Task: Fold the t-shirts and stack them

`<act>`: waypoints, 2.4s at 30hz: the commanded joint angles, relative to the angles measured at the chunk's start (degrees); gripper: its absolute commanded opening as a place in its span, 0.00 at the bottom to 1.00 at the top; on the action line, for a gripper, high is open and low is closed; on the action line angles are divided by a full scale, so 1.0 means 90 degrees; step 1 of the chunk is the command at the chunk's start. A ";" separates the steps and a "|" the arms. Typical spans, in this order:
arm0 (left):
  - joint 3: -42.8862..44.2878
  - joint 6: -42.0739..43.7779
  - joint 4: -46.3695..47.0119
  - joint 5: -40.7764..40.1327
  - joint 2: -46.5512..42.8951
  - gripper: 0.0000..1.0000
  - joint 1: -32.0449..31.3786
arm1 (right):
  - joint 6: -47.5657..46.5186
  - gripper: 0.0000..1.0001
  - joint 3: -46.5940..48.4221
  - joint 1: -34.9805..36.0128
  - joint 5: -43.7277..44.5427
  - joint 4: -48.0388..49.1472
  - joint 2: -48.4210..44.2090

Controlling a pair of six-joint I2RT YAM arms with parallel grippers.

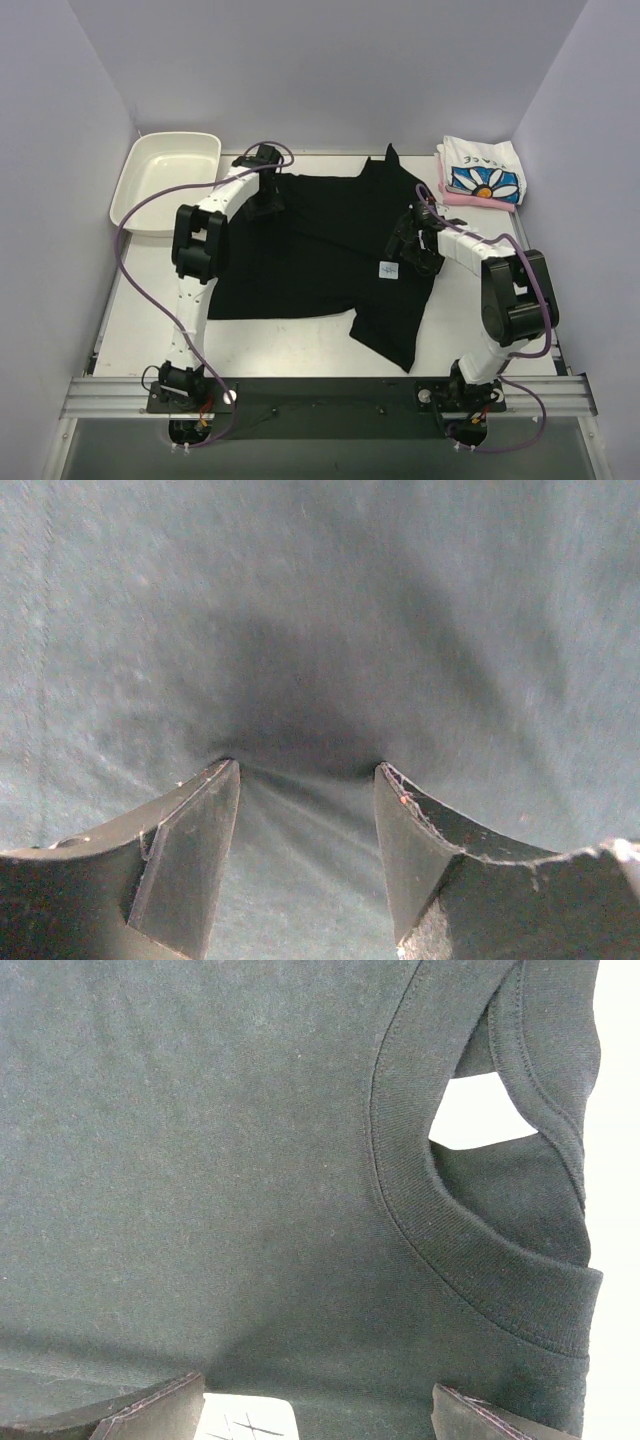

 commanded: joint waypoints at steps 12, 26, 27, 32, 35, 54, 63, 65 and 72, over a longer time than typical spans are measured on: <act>0.1837 0.0470 -0.0087 0.0800 0.0996 0.66 0.0884 | -0.0120 1.00 0.2349 -0.0567 -0.0221 -0.1404 0.1655; 0.0021 0.0510 0.0362 0.1378 -0.1805 0.73 0.0553 | -0.0326 1.00 0.0613 -0.0333 0.0687 -0.1677 -0.1663; -0.0454 0.0461 0.0459 0.1397 -0.1982 0.73 0.0513 | -0.0306 1.00 0.0457 -0.0323 0.0667 -0.1725 -0.1801; -0.2088 0.0197 0.1387 0.1739 -0.3152 0.73 0.0367 | -0.0033 0.98 -0.0713 -0.0235 0.0492 -0.1492 -0.2514; -0.2869 0.0119 0.1690 0.1759 -0.3632 0.73 0.0250 | 0.0065 0.93 -0.1193 -0.0245 0.0473 -0.1229 -0.2613; -0.4844 0.0080 0.2208 0.1681 -0.4776 0.73 0.0132 | 0.0310 0.38 -0.1234 -0.0216 -0.0066 -0.0007 -0.0905; -0.5264 0.0119 0.2248 0.1642 -0.5089 0.73 0.0142 | 0.0154 0.00 -0.0883 -0.0002 0.0422 -0.0533 -0.1108; -0.5322 0.0119 0.2247 0.1632 -0.5167 0.73 0.0142 | 0.0114 0.00 -0.0882 0.0087 0.0753 -0.0885 -0.1576; -0.5459 0.0109 0.2287 0.1661 -0.5479 0.73 0.0142 | 0.0134 0.00 -0.1331 0.0292 0.1262 -0.1735 -0.2925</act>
